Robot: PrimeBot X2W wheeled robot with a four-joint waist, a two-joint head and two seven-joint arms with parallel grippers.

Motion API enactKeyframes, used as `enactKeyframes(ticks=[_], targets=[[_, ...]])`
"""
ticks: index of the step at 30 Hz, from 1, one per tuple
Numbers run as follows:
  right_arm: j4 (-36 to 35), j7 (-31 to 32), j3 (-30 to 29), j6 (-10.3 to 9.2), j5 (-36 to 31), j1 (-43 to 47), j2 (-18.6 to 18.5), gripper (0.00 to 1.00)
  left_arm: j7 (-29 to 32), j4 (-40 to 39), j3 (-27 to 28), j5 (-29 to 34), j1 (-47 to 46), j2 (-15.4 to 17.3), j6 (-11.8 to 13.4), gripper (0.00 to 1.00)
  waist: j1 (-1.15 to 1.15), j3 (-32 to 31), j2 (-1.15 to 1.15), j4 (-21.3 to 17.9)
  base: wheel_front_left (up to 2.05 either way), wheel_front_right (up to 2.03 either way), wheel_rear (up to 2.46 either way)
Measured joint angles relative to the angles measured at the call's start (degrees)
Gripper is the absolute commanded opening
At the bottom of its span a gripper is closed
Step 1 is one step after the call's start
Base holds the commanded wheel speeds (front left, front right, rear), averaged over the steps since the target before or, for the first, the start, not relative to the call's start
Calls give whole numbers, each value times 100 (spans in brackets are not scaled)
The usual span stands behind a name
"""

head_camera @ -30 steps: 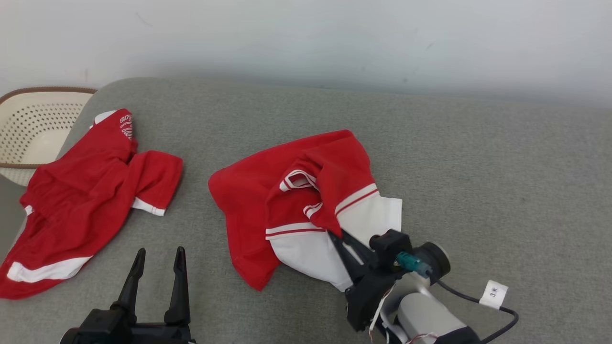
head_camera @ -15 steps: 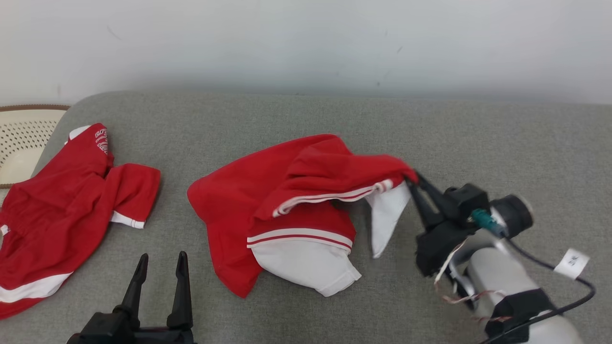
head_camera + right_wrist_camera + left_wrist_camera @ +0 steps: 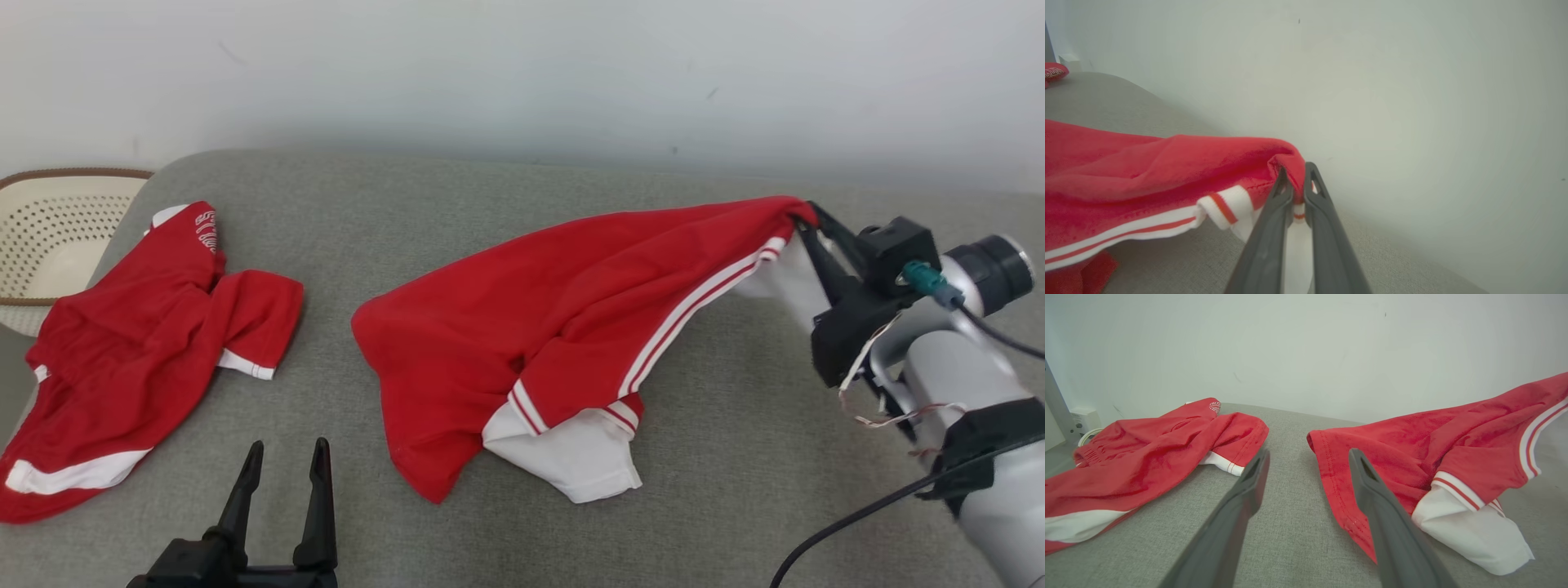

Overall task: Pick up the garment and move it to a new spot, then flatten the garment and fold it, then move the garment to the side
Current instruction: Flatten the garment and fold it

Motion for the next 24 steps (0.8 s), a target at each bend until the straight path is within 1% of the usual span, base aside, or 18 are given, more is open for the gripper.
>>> enactKeyframes(ticks=[7, 13, 14, 15, 16, 24], targets=[[668, 8, 525, 2, 393, -608, -483, 0, 0, 5, -30, 1, -9, 0, -43, 100, 0, 57, 0, 183, 0, 0, 0], [1212, 60, 870, 2, 595, -1029, -616, 0, 0, 3, -35, 2, -8, 0, -45, 100, 0, 123, 0, 265, 0, 0, 0], [1293, 59, 917, 2, 613, -1070, -622, 47, 0, 1, -42, 2, -9, 0, -45, 100, -1, 136, 0, 272, 0, 0, 0], [1385, 63, 935, 2, 660, -1108, -616, 85, 0, 0, -48, 1, -9, -1, -44, 100, -1, 147, 0, 278, 0, 0, 0], [1479, 102, 946, 2, 713, -1148, -605, 100, 0, 0, -52, 1, -11, 0, -43, 100, 0, 156, 0, 282, 0, 0, 0], [1728, 46, 1017, 2, 959, -1209, -420, 100, 0, 5, -56, -9, -18, -1, -8, 100, -1, 159, 0, 206, 0, 0, 0]])
